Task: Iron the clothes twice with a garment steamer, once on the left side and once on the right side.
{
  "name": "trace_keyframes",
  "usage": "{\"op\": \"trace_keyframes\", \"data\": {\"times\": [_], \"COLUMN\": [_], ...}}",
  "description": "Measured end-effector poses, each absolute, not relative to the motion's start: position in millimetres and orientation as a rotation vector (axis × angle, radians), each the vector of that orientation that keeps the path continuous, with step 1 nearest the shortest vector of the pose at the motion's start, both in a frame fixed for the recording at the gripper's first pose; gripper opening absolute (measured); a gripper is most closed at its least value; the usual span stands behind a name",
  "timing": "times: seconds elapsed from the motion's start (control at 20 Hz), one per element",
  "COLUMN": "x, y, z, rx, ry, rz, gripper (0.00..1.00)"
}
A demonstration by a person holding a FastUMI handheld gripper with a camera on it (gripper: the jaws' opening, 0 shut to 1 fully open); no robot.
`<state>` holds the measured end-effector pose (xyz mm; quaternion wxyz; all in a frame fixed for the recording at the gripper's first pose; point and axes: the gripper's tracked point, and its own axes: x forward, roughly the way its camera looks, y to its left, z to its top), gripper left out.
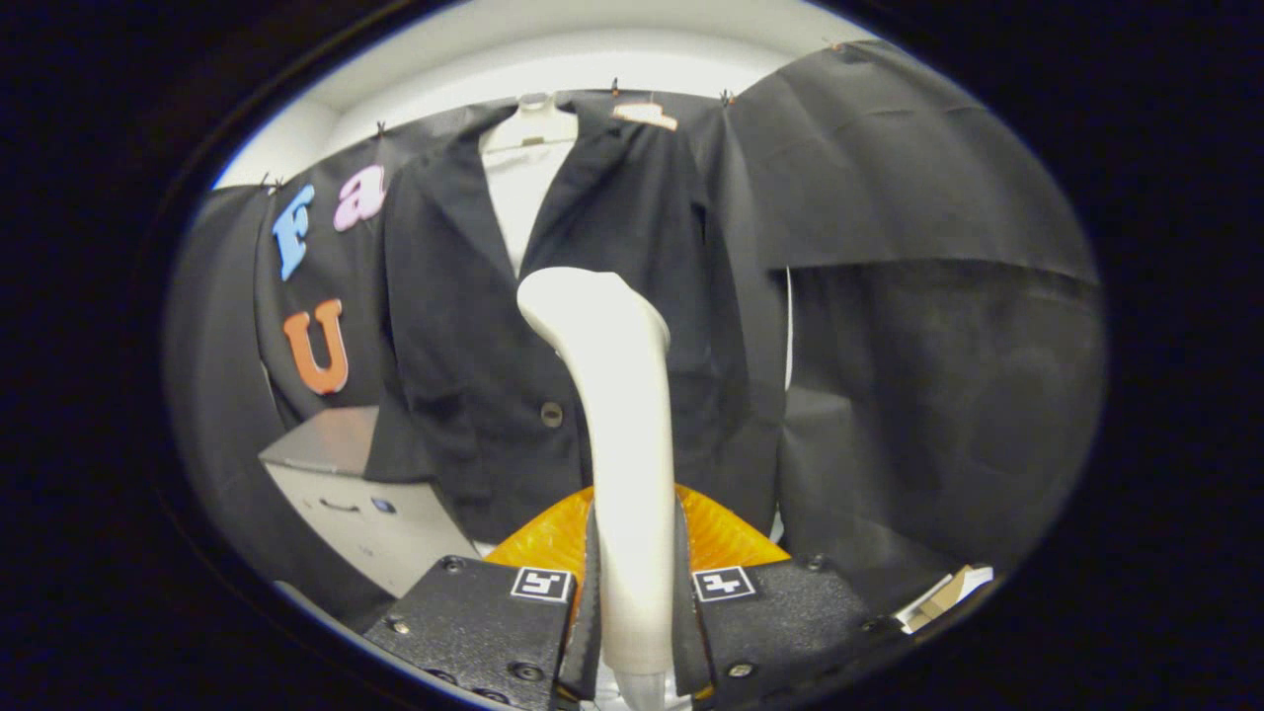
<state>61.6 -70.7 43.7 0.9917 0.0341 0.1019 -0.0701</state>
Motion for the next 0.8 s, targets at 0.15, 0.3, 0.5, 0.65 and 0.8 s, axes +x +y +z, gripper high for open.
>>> {"op": "trace_keyframes", "data": {"times": [0.15,0.3,0.5,0.65,0.8], "x": [89,113,148,170,183], "y": [-79,-88,-101,-110,-113], "z": [78,123,178,206,235], "rx": [0.077,0.104,0.113,0.156,0.161], "ry": [0.128,0.037,-0.084,-0.113,-0.196], "rz": [-0.088,-0.030,0.035,0.080,0.099], "gripper": [0.32,0.32,0.32,0.31,0.31]}}
